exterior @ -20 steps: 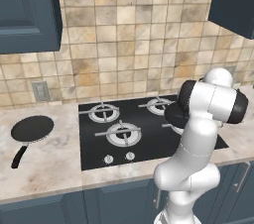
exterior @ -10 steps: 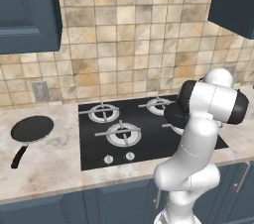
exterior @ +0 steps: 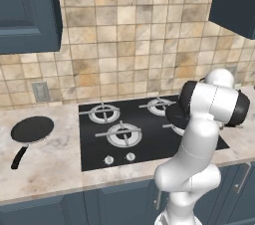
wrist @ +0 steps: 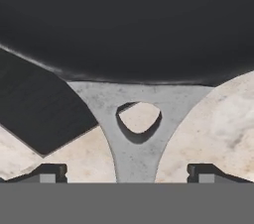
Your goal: Place both pans onto different burners. Then place the sweet potato and the steak on different pans.
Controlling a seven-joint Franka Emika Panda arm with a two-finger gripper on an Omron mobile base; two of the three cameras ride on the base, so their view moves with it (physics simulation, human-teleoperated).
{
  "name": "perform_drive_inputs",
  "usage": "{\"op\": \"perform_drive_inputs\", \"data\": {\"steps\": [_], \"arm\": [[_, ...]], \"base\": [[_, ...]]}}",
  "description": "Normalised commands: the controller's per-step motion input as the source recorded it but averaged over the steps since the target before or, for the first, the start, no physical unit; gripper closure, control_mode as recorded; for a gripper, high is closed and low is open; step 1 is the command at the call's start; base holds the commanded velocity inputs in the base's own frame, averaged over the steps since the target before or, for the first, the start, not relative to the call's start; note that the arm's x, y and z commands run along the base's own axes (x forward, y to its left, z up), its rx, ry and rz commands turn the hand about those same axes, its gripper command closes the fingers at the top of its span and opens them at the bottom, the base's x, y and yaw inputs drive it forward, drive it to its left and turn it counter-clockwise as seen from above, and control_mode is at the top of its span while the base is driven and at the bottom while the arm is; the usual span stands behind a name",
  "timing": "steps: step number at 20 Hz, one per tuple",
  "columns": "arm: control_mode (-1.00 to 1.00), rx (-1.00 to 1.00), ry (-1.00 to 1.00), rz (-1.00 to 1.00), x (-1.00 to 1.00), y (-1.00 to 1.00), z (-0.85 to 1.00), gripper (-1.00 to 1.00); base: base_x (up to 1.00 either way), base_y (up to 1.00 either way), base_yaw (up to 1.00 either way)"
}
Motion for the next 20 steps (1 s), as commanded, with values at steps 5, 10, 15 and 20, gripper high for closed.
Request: {"op": "perform_drive_inputs", "data": {"steps": [5,10,15,20], "arm": [[-1.00,0.00,-0.04,0.00,-0.05,0.00,0.40,-1.00],[-1.00,0.00,-0.14,-0.02,-0.22,0.00,0.55,-1.00],[-1.00,0.02,-0.18,-0.10,-0.24,0.08,0.57,-1.00],[-1.00,0.08,-0.20,-0.23,-0.16,0.18,0.53,-1.00]], "base": [[0.00,0.00,0.00],[0.00,0.00,0.00],[0.00,0.00,0.00],[0.00,0.00,0.00]]}}
